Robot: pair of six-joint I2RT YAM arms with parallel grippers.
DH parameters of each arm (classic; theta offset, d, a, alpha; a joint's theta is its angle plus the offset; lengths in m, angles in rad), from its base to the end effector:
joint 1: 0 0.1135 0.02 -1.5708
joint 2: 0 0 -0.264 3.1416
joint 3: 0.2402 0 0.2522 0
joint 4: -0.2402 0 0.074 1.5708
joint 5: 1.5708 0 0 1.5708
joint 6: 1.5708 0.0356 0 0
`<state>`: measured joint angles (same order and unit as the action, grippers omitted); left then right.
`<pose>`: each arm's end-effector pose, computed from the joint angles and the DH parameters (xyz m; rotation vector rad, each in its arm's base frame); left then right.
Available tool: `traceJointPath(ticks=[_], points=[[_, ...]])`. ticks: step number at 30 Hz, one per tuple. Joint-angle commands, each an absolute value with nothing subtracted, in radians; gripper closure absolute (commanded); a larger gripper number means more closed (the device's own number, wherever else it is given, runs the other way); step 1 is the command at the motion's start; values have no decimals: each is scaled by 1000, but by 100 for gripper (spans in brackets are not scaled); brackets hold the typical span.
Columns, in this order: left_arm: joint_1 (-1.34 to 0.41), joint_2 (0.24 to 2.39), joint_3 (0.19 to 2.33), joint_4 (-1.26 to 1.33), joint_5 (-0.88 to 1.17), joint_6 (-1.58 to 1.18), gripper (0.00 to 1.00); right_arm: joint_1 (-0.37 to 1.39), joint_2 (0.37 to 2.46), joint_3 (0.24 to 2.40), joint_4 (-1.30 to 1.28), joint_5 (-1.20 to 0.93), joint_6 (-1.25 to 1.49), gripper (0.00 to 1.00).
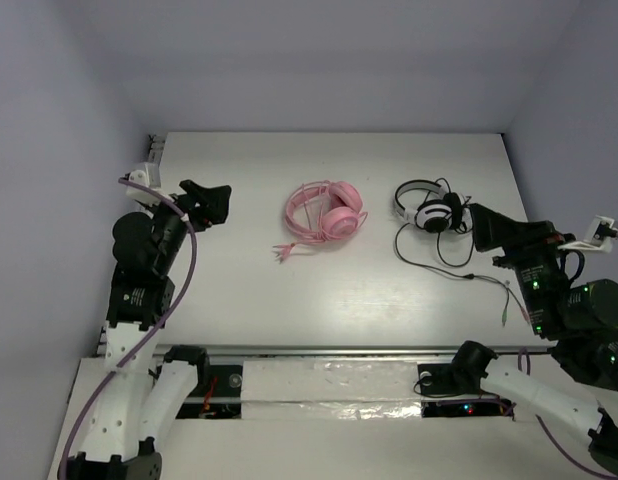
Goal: Wrap the headphones
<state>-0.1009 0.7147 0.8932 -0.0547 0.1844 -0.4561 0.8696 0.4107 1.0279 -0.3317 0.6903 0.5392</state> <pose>0.1577 -0.0225 0.4025 -0.1081 1.4720 -0.5874 0.0433 0.0162 0.4382 0.3877 1.3356 0.7409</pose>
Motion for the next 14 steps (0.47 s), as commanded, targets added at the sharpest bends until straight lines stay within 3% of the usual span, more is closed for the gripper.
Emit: traceJointPath(ticks=[1, 14], points=[[-101, 696, 847, -63, 244, -417, 15, 867, 403, 988, -367, 801, 546, 0], [-101, 707, 785, 44, 341, -426, 19, 867, 535, 979, -311, 723, 517, 0]])
